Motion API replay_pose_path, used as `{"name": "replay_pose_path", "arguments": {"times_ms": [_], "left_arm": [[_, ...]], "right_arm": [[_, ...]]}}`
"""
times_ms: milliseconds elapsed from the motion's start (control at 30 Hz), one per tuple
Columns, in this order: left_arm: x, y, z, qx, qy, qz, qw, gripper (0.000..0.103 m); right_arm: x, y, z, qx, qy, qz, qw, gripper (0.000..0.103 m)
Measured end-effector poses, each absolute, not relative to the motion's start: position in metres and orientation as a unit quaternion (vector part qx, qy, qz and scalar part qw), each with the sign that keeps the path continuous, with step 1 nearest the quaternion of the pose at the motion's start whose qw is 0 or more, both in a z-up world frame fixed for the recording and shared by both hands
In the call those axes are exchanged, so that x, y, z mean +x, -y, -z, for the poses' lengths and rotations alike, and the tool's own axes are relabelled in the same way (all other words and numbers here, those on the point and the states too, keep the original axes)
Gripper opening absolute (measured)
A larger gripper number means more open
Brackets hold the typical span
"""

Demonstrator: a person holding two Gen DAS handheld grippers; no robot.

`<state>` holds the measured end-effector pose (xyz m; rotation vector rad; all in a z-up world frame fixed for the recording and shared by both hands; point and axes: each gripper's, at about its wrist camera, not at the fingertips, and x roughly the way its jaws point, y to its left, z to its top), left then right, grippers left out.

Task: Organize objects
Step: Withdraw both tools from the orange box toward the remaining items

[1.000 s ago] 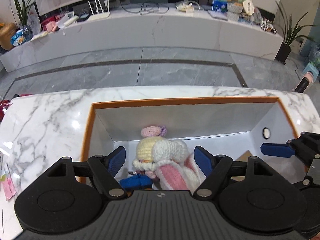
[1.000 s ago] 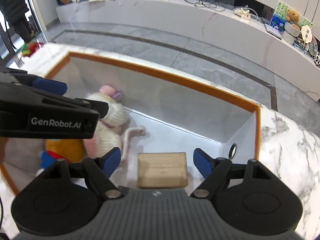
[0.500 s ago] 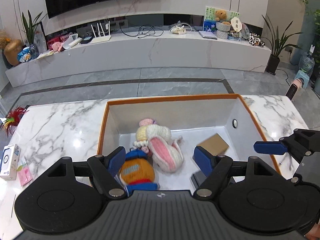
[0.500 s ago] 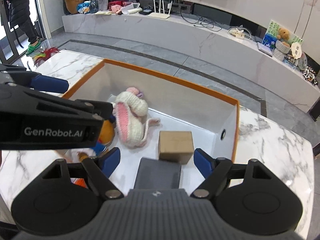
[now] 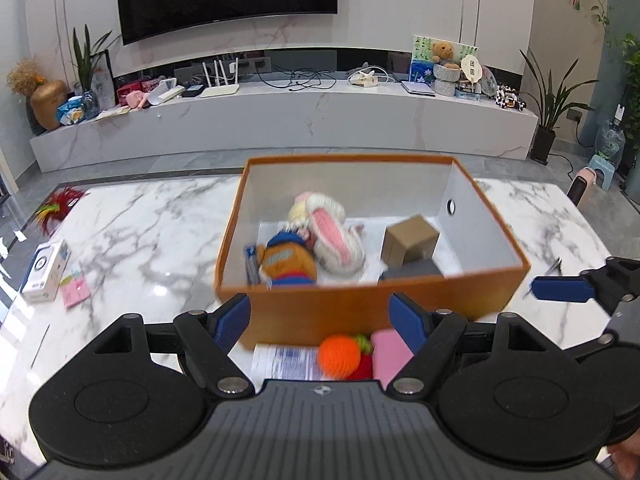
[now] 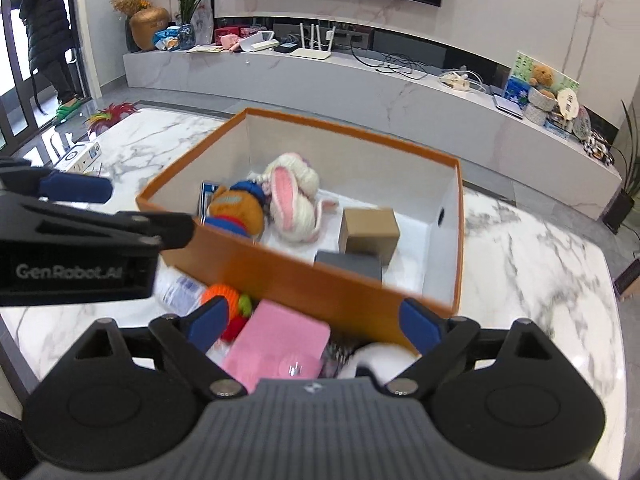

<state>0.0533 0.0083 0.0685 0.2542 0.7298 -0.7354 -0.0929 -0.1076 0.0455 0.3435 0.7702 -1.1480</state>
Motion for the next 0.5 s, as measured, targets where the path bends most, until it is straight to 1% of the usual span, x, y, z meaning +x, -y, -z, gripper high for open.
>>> {"name": "replay_pose_path", "arguments": {"times_ms": [100,267,500], "left_arm": [[0.043,-0.022,-0.059,0.121,-0.346,0.349,0.862,0.09],[0.036,-0.043,-0.037,0.102,-0.342,0.348,0.867,0.09],[0.039,-0.041,-0.003,0.094,-0.355,0.373,0.852,0.09]], "right_arm": [[-0.1,0.092,-0.037,0.158,-0.348,0.533,0.755,0.097],[-0.115,0.078,-0.02,0.162,-0.328,0.549,0.751,0.097],[-0.128,0.084,0.008,0.179,-0.344,0.547,0.742,0.097]]}}
